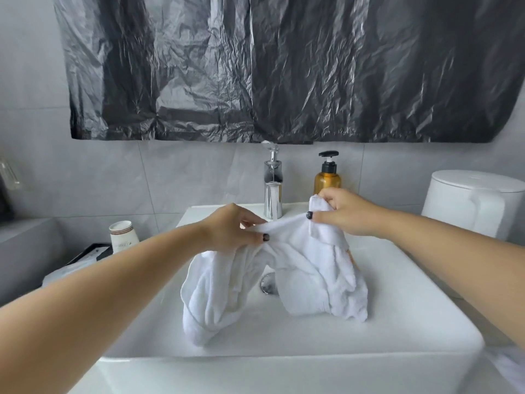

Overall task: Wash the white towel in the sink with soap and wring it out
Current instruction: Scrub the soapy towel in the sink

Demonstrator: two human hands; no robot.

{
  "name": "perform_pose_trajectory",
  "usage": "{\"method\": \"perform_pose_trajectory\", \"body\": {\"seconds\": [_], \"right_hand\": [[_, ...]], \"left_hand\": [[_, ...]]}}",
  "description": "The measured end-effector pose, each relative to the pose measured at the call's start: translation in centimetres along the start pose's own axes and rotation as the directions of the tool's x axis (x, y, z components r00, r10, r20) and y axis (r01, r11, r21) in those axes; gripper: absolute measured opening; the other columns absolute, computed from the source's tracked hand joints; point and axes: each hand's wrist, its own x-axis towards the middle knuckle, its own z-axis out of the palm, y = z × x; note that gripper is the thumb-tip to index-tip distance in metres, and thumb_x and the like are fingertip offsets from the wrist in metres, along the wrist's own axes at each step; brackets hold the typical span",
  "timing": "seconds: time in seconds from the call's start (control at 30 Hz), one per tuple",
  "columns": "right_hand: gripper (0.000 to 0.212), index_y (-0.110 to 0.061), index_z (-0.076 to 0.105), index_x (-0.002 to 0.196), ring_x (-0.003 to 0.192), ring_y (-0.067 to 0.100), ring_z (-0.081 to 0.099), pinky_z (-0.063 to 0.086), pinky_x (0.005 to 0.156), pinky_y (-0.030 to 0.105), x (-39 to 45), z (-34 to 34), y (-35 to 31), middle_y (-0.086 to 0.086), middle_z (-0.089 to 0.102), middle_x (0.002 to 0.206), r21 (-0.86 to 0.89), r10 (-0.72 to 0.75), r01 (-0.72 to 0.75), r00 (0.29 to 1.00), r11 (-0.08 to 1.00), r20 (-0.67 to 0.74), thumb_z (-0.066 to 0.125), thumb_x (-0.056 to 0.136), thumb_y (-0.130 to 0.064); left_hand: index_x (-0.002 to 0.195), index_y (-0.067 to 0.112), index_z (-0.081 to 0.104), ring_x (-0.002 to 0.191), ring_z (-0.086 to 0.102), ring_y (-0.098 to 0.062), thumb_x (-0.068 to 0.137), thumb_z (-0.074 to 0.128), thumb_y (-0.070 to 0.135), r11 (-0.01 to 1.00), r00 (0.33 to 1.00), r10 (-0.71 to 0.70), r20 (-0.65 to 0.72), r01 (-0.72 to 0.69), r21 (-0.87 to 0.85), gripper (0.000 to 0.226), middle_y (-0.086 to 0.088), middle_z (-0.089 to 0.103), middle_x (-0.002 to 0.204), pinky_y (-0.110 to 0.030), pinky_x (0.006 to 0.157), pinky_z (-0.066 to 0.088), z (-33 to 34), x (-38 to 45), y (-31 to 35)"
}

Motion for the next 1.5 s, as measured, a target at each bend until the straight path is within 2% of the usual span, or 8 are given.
{"method": "perform_pose_trajectory", "body": {"seconds": [0.33, 0.47, 0.63, 0.77, 0.9, 1.0, 1.27, 1.5], "right_hand": [[0.025, 0.0, 0.056, 0.096, 0.081, 0.021, 0.054, 0.044, 0.07, 0.035, 1.2, -2.4, -3.2, 0.013, 0.059, 0.089, 0.242, 0.049, 0.02, 0.961, 0.97, -0.273, 0.064, 0.084, -0.02], [0.015, -0.014, 0.051, 0.081, 0.074, 0.017, 0.05, 0.039, 0.063, 0.03, 0.7, -1.5, -2.9, 0.002, 0.052, 0.082, 0.099, 0.084, -0.069, 0.983, 0.993, -0.164, 0.063, 0.088, -0.02], [0.06, -0.012, 0.056, 0.077, 0.069, 0.017, 0.054, 0.04, 0.06, 0.03, -0.3, -0.2, -3.5, 0.0, 0.058, 0.074, -0.441, 0.082, -0.013, 0.987, 0.897, 0.137, 0.082, 0.058, -0.062], [0.04, -0.017, 0.043, 0.055, 0.068, 0.023, 0.05, 0.037, 0.059, 0.031, 0.2, 0.1, -4.0, -0.003, 0.047, 0.06, -0.659, -0.071, 0.089, 0.996, 0.747, 0.055, 0.072, 0.077, -0.032], [0.026, -0.008, 0.047, 0.062, 0.066, 0.024, 0.046, 0.035, 0.057, 0.032, 0.5, -0.8, -3.1, 0.006, 0.051, 0.066, -0.437, -0.111, -0.005, 0.964, 0.899, -0.24, 0.064, 0.079, -0.016], [0.026, -0.009, 0.044, 0.064, 0.06, 0.017, 0.043, 0.03, 0.051, 0.029, 0.1, 1.2, -2.0, 0.003, 0.048, 0.066, -0.415, -0.025, -0.024, 0.993, 0.91, -0.114, 0.061, 0.083, -0.012], [0.032, -0.014, 0.047, 0.12, 0.099, 0.027, 0.058, 0.047, 0.079, 0.035, -2.5, 8.0, 1.5, 0.009, 0.059, 0.116, -0.531, 0.193, 0.068, 0.887, 0.845, 0.42, 0.052, 0.091, -0.025], [0.021, -0.019, 0.042, 0.103, 0.09, 0.026, 0.049, 0.038, 0.071, 0.035, 0.2, 10.3, 4.0, 0.006, 0.058, 0.112, -0.624, 0.233, 0.066, 0.893, 0.779, 0.385, 0.048, 0.09, -0.035]], "left_hand": [[0.083, 0.016, 0.056, 0.074, 0.046, -0.017, 0.102, 0.052, 0.034, 0.976, 0.972, -0.217, 0.094, 0.219, -0.004, 0.027, 0.001, 0.052, 0.081, -0.028, 0.066, 0.036, -2.2, 0.2, 0.2], [0.087, 0.018, 0.062, 0.074, 0.053, -0.017, 0.1, 0.056, 0.02, 0.956, 0.983, -0.162, -0.082, 0.135, -0.262, 0.014, 0.0, 0.06, 0.082, -0.03, 0.069, 0.041, -1.5, 0.3, -0.1], [0.086, 0.015, 0.058, 0.067, 0.054, -0.016, 0.098, 0.053, 0.01, 0.907, 0.975, -0.114, -0.191, 0.024, -0.421, 0.014, -0.002, 0.059, 0.077, -0.027, 0.062, 0.042, -2.0, 0.8, 2.0], [0.091, 0.014, 0.06, 0.074, 0.054, -0.017, 0.097, 0.059, 0.02, 0.911, 0.974, -0.151, -0.172, 0.069, -0.406, 0.008, -0.001, 0.058, 0.081, -0.026, 0.062, 0.041, -1.9, 0.9, 3.0], [0.097, 0.016, 0.065, 0.083, 0.062, -0.016, 0.074, 0.08, 0.054, 0.983, 0.992, -0.123, 0.015, 0.12, 0.14, 0.047, 0.003, 0.065, 0.089, -0.027, 0.068, 0.046, -1.1, -0.6, 2.5], [0.094, 0.012, 0.061, 0.089, 0.057, -0.023, 0.087, 0.07, 0.049, 0.873, 0.968, -0.186, 0.171, 0.083, 0.481, 0.039, -0.005, 0.063, 0.096, -0.026, 0.072, 0.04, 1.4, -0.8, 1.4], [0.11, 0.012, 0.048, 0.105, 0.057, -0.03, 0.095, 0.044, 0.019, 0.906, 0.953, -0.105, 0.286, -0.027, 0.421, 0.018, -0.009, 0.061, 0.117, -0.034, 0.081, 0.042, 8.4, -0.9, -1.1], [0.106, 0.015, 0.044, 0.102, 0.057, -0.033, 0.098, 0.04, 0.025, 0.913, 0.959, -0.168, 0.227, 0.064, 0.403, 0.014, -0.012, 0.062, 0.117, -0.034, 0.076, 0.039, 10.4, 2.0, -2.8]]}}
